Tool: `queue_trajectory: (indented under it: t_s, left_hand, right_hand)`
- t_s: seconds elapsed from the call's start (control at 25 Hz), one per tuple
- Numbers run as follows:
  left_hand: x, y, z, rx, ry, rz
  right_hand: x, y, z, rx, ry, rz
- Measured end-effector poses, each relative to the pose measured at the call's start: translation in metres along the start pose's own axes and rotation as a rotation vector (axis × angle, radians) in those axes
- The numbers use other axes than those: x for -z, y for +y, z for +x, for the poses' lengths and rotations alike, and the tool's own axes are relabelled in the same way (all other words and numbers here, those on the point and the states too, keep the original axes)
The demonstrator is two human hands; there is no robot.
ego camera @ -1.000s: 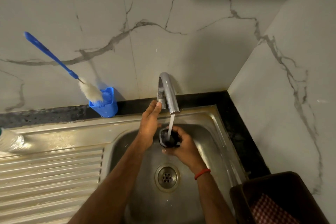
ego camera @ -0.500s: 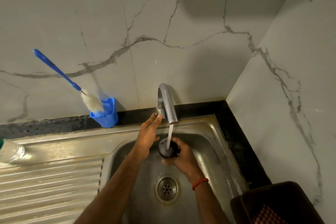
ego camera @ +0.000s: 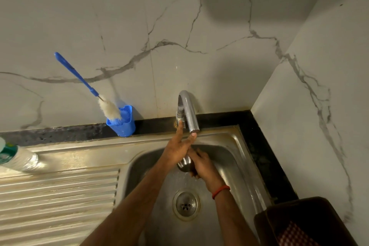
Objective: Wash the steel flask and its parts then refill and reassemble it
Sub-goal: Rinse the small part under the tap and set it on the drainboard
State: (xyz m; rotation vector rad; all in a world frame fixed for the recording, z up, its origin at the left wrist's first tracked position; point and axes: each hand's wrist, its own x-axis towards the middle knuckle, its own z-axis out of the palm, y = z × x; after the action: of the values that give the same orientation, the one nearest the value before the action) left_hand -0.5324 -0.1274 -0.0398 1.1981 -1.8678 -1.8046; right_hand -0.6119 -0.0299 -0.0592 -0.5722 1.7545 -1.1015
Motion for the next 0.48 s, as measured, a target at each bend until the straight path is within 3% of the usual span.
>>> queue_trajectory:
  t_s: [0.2, 0.36, 0.48]
  left_hand:
    - [0.009, -0.015, -0.019, -0.039, -0.009, -0.032]
    - [0.026, -0.020, -0.047, -0.124, -0.010, -0.036]
    - [0.034, -0.019, -0.069, -0.136, 0.048, 0.014]
  right_hand:
    - [-0.007, -0.024, -0.017, -0.003, 0.097, -0.094]
    - [-0.005, -0.028, -0.033, 0.004, 0.080, -0.148]
    - [-0.004, -0.035, -0.047, 0.091, 0.012, -0.316]
